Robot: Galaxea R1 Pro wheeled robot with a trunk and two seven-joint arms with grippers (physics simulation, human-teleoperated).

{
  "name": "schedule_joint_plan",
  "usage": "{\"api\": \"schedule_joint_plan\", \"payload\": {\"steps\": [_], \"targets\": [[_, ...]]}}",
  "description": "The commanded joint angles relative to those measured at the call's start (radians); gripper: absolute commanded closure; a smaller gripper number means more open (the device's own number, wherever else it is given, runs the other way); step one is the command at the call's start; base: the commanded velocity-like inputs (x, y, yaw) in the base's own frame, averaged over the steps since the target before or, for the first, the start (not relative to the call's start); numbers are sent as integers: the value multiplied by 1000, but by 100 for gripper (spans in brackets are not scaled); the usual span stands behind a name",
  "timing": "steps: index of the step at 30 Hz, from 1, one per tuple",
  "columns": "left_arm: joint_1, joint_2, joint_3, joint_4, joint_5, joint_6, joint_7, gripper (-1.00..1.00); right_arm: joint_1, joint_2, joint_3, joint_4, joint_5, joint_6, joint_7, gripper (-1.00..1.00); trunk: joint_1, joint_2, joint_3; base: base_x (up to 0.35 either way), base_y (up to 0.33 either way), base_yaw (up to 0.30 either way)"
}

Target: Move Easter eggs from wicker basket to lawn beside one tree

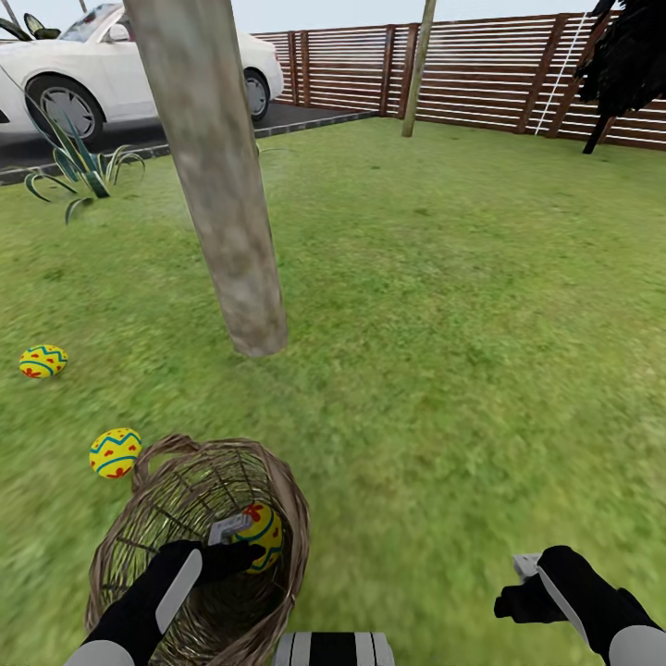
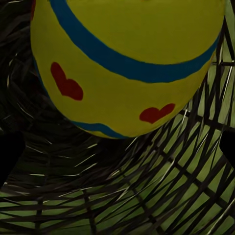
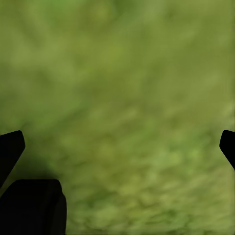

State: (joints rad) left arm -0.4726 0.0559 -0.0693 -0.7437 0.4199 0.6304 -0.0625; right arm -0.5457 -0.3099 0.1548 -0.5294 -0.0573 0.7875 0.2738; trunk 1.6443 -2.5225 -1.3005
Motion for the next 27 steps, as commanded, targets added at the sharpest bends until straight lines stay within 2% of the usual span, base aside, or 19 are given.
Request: {"api": "schedule_joint_plan", "payload": {"steps": [1,5,13,27], "targets": [[0,1,-2,-1,-1,3,-2,-100,0,-1,7,-1,-6,4,-1,-100,0,0,-1,0,0,0],[0,1,-1,-2,0,3,-2,-100,0,-1,7,-1,-5,4,-1,-100,0,0,-1,0,0,0],[-1,-1,-1,-2,0,3,0,-100,0,-1,8,-1,-4,4,-1,-100,3,-2,-32,0,0,0],[0,-1,-2,1,0,-30,0,-100,0,-1,9,-1,-4,4,0,-100,3,-2,-32,0,0,0]]}}
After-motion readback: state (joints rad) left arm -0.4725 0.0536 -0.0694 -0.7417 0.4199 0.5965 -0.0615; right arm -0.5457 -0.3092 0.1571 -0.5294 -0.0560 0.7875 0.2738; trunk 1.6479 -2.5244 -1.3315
